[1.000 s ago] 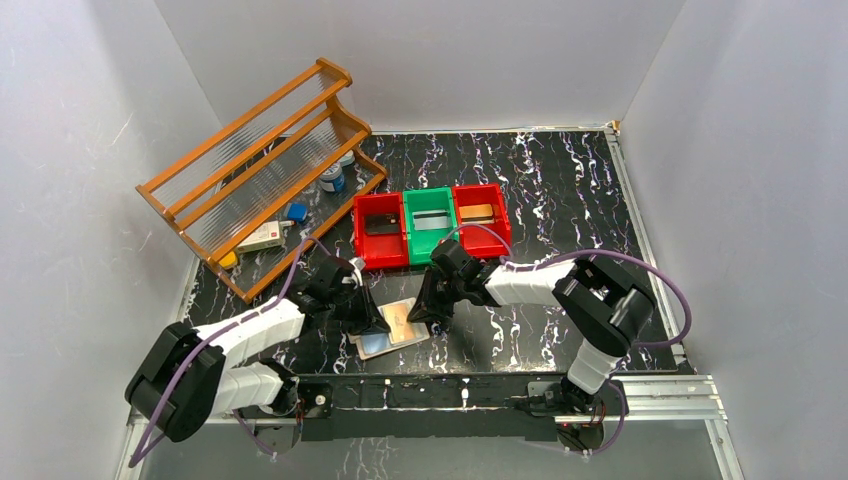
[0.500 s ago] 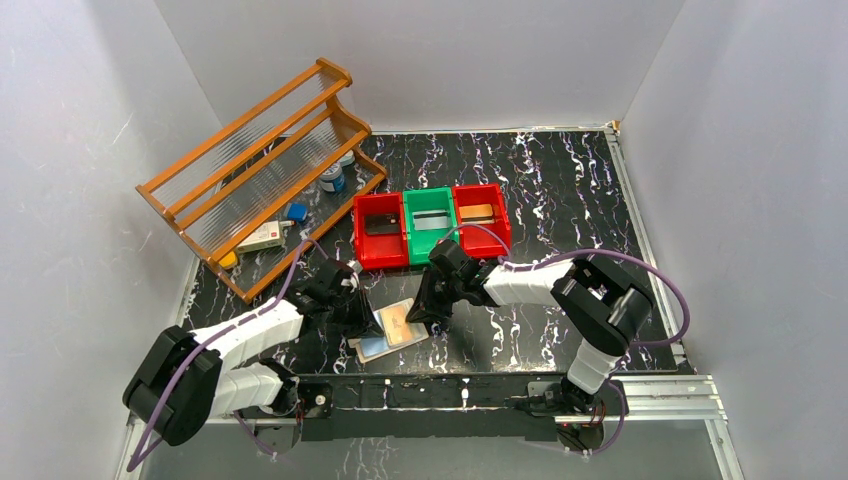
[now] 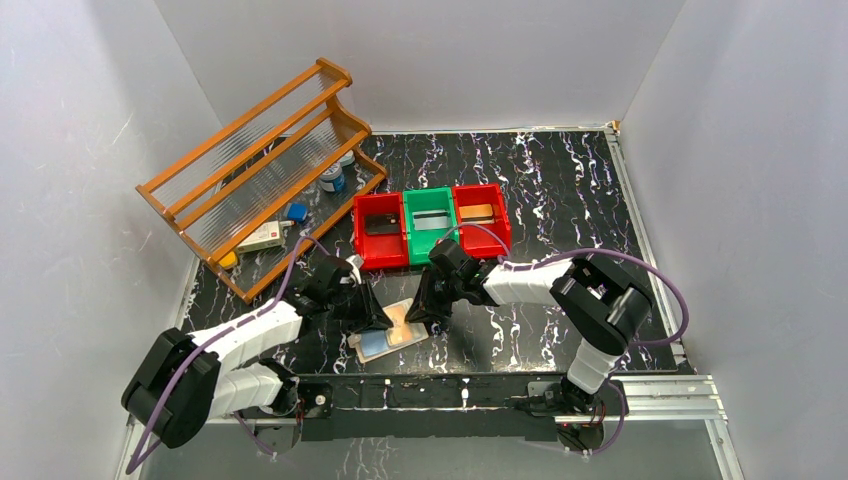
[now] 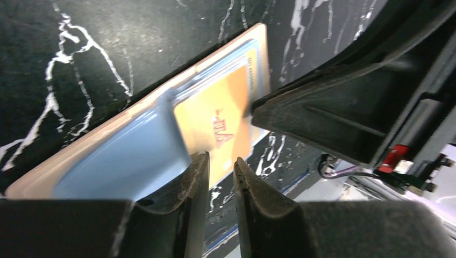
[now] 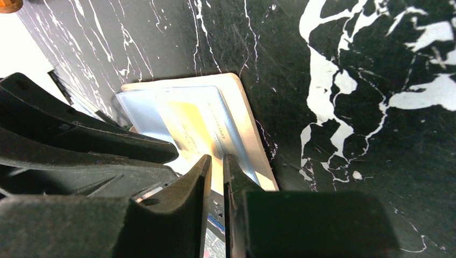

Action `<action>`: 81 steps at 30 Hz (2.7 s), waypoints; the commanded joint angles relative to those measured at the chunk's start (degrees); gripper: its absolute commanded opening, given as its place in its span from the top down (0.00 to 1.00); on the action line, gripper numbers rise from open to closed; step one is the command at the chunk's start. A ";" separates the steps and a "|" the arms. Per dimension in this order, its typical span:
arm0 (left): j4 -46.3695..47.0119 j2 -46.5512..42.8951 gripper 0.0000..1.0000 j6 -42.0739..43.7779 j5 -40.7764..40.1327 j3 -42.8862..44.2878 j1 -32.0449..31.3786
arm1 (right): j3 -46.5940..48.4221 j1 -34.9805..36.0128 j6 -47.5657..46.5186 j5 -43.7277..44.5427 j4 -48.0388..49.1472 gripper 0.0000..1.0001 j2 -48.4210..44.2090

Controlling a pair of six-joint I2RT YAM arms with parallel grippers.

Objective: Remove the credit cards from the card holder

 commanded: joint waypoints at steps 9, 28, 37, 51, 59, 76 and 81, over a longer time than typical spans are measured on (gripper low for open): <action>19.29 -1.95 0.71 -12.21 4.24 -11.69 1.30 | -2.62 0.22 1.63 -0.70 0.14 0.77 4.20; 14.79 -7.97 0.47 -11.00 0.76 -13.83 2.16 | -2.40 0.25 1.81 -0.68 -0.40 0.76 5.48; 21.59 -6.23 0.57 -13.17 2.72 -16.96 2.16 | -3.05 0.26 2.14 -1.66 0.91 0.76 6.27; 29.35 -14.82 0.73 -19.39 3.54 -21.12 2.33 | -4.73 0.26 3.41 -2.27 1.93 0.76 6.43; 32.84 -15.50 0.80 -20.21 3.97 -21.89 2.57 | -4.58 0.23 3.49 -2.51 2.02 0.76 6.64; 29.08 -9.94 1.00 -17.11 3.84 -18.11 2.69 | -4.38 0.27 3.05 -2.37 1.68 0.76 6.66; 18.45 -12.53 1.00 -14.37 1.13 -16.55 2.77 | -4.31 0.26 2.98 -0.21 -0.21 0.76 5.42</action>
